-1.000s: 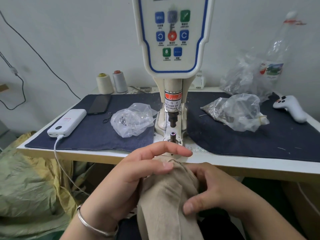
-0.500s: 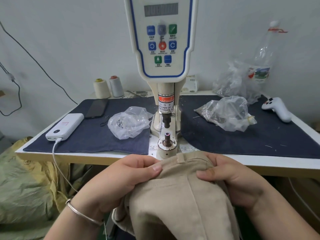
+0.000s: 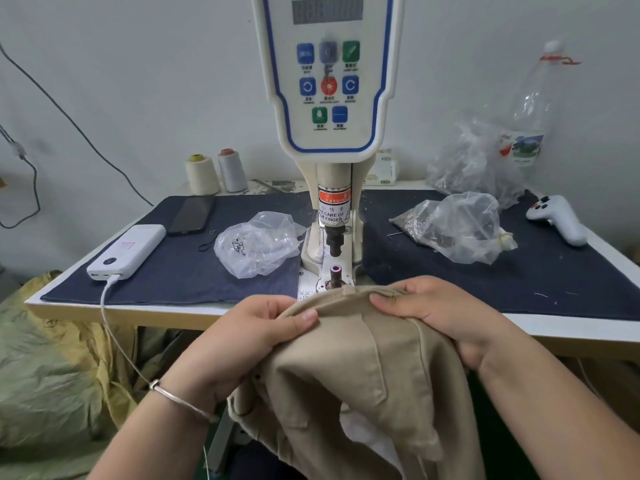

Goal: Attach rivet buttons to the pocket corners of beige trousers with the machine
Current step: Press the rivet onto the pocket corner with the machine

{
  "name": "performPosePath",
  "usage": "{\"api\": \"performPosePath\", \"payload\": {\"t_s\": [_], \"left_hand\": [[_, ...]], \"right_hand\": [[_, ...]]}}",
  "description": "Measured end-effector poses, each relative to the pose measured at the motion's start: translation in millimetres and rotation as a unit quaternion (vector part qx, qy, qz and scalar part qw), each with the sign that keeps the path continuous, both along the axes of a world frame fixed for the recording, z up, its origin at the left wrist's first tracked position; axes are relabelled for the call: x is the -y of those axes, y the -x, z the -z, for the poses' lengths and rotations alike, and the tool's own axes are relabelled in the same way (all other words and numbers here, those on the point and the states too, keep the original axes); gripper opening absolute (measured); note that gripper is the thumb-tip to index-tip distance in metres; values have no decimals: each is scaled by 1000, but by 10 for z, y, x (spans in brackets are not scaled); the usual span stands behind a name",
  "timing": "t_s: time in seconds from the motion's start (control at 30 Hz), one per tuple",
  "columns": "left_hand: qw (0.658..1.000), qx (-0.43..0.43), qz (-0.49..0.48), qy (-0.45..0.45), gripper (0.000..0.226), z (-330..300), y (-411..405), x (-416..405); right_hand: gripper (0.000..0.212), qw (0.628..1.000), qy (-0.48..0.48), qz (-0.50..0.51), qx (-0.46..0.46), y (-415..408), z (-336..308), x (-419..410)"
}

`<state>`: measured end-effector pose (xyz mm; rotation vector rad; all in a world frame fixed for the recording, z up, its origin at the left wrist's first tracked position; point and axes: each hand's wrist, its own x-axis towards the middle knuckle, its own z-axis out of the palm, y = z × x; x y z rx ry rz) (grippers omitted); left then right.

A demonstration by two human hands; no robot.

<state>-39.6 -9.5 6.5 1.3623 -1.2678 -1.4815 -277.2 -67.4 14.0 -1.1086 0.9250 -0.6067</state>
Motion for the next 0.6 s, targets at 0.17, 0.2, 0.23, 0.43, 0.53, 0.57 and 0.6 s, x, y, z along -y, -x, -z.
{"api": "performPosePath", "payload": {"t_s": [0.17,0.2,0.23,0.43,0.53,0.57,0.6], "left_hand": [[989,71,-120,51,41,45,114,366],[984,107,-130,54,35,51,118,448],[980,136,-135,54,30,60,112,525],[968,203,-133,58,30,72,43,868],[967,208,-127,74,32,85,-12,959],[965,219,-121,82,33,86,-35,980],[962,233,-113,92,36,88,-58,998]], "right_hand": [[29,999,-18,39,-25,-111,-15,383],[22,998,-30,41,-30,-135,-7,468],[23,998,-47,39,-30,-161,-4,540],[21,991,-132,16,11,-251,44,836],[15,995,-102,17,2,-299,81,886],[15,997,-73,27,-18,-310,97,883],[14,998,-26,38,-50,-320,128,877]]}}
